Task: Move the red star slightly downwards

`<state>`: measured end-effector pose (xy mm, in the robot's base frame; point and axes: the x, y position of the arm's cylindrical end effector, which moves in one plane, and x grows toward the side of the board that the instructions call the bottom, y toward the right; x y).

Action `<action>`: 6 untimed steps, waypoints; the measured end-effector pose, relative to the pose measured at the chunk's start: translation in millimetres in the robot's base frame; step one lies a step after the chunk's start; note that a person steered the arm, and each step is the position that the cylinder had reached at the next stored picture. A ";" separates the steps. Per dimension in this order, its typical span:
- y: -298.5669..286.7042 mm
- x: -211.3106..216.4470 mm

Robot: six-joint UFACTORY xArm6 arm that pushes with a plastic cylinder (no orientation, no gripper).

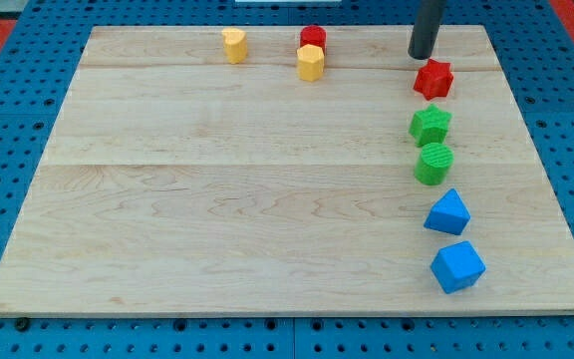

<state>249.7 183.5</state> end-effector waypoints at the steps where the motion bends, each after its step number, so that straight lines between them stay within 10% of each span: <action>1: 29.8 -0.9; 6: 15.9 42.8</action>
